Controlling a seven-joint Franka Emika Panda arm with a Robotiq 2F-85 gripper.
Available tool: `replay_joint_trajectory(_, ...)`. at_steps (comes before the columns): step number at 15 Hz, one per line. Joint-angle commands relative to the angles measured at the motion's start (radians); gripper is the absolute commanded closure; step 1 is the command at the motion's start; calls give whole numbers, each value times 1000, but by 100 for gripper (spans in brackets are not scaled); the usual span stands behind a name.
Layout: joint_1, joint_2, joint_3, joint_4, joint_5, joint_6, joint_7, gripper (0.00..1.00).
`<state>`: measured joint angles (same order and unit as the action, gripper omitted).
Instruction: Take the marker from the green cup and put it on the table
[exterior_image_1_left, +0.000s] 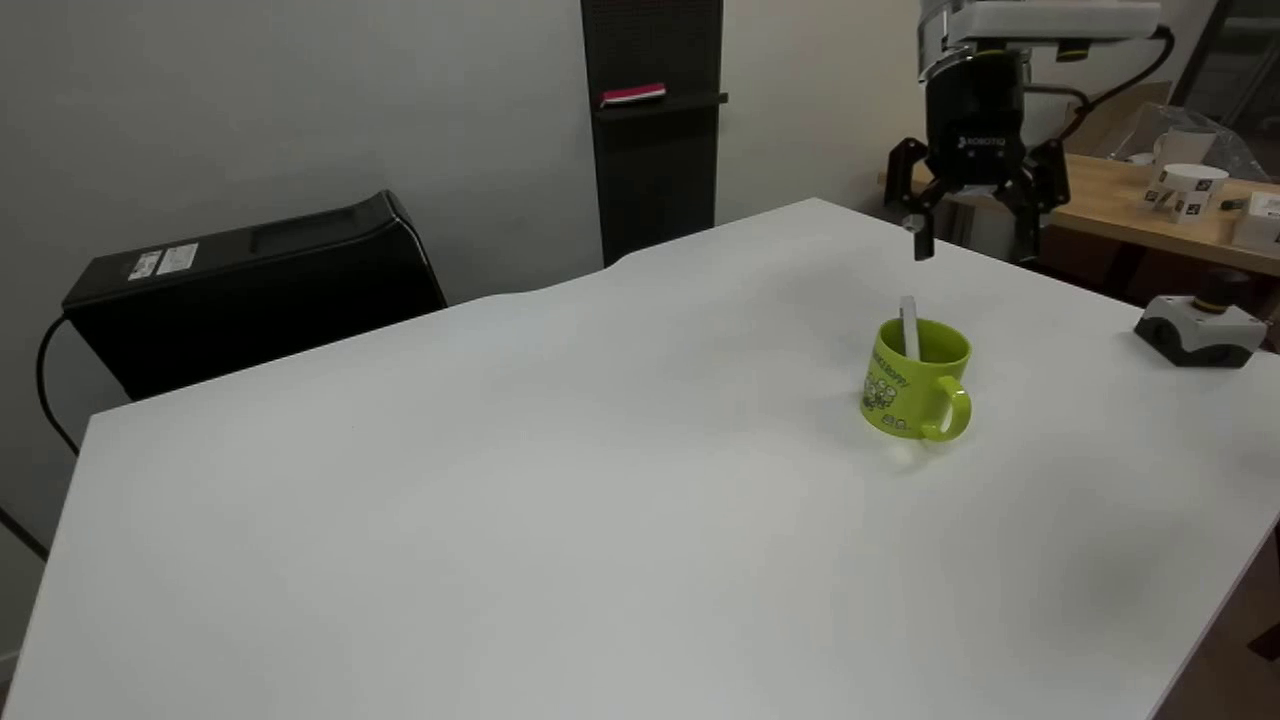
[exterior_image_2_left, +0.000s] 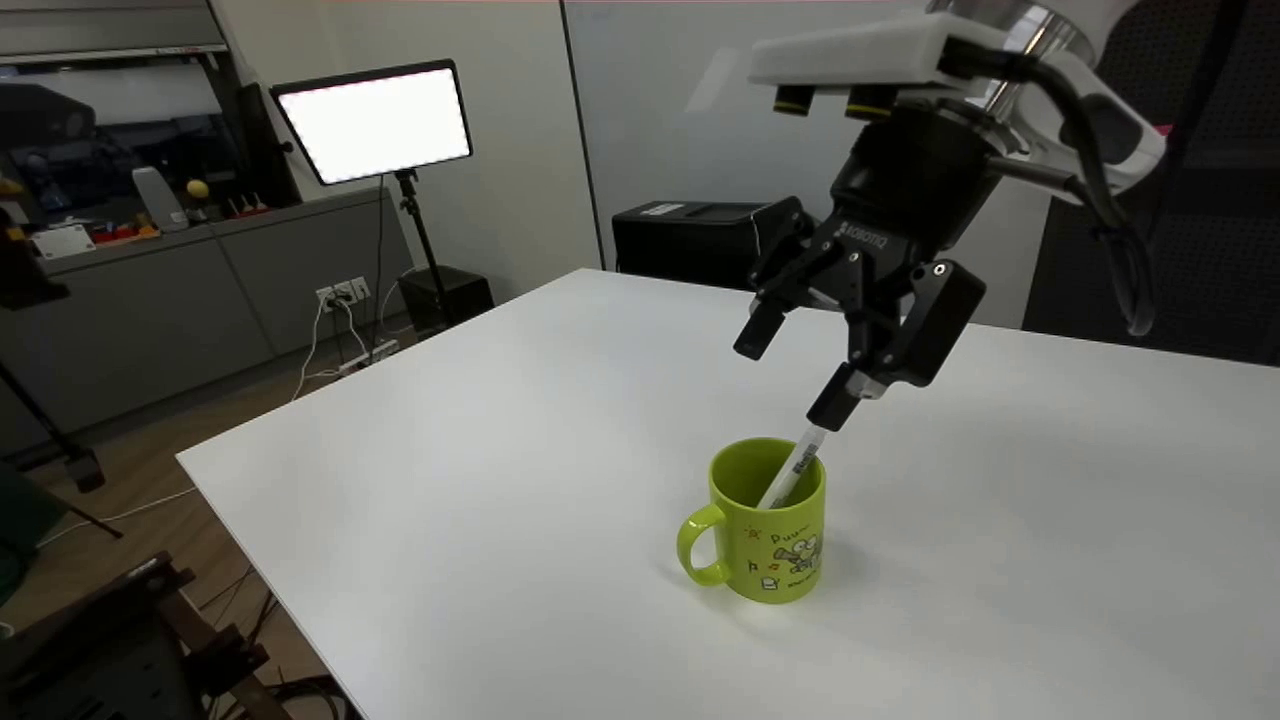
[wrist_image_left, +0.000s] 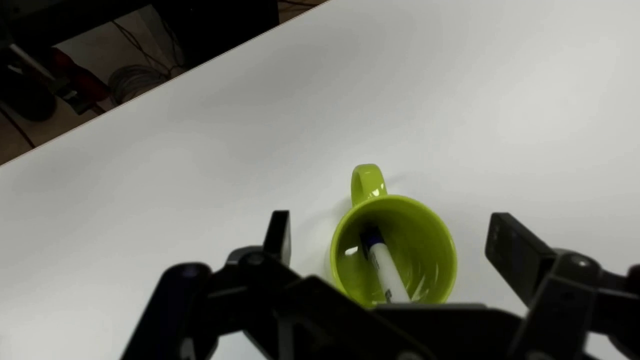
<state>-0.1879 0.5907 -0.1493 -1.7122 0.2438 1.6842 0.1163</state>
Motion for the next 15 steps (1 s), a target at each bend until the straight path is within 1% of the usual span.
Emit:
replay_joint_trajectory(1, -4, 1, 8, 7, -4, -2, 3, 0)
replay_joint_trajectory(9, -4, 4, 8, 11, -4, -2, 3, 0)
replay_joint_trajectory(15, 1, 89, 6, 72, -11, 4, 36, 0)
